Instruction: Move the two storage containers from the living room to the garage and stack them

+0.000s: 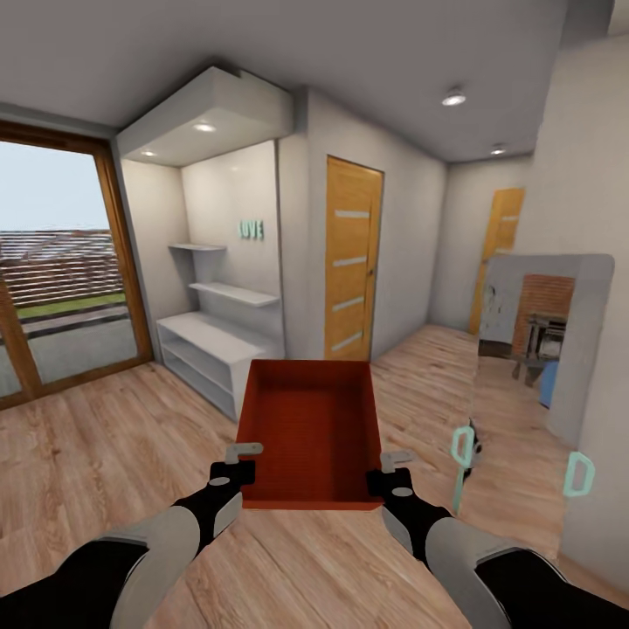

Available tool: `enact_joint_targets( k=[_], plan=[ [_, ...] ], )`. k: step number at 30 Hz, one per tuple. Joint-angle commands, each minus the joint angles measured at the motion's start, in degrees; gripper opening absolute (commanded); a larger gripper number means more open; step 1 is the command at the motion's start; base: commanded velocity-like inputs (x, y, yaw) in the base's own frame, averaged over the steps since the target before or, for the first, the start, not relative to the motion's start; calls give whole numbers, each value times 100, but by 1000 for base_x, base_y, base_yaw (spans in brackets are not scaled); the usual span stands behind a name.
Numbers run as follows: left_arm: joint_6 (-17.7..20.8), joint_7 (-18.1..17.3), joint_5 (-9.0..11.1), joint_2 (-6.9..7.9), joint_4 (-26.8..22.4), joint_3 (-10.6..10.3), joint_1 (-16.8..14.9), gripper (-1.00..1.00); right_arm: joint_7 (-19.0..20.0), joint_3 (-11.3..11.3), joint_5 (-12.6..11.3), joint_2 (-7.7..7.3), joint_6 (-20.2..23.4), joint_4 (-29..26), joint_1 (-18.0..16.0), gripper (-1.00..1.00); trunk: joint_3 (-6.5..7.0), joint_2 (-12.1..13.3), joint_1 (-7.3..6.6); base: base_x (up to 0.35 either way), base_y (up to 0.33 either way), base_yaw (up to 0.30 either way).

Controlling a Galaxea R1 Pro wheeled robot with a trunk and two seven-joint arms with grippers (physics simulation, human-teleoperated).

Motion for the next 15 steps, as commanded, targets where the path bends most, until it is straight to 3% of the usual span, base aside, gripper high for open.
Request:
enact_joint_targets(
  k=[1, 11, 15],
  plan=[
    [-99, 110, 0, -1, -31, 164, -8, -100, -40, -8, -136, 13, -31, 33, -4, -100, -8, -7, 5, 323, 142, 0],
    [-99, 111, 0, -2, -31, 164, -8, -100, -39, -8, -135, 13, -31, 33, -4, -100, -8, -7, 5, 323, 142, -5],
    [-99, 109, 0, -2, -31, 164, -8, -100, -39, -8, -136, 13, -31, 33, -4, -100, -8, -7, 5, 323, 142, -182]
  ],
)
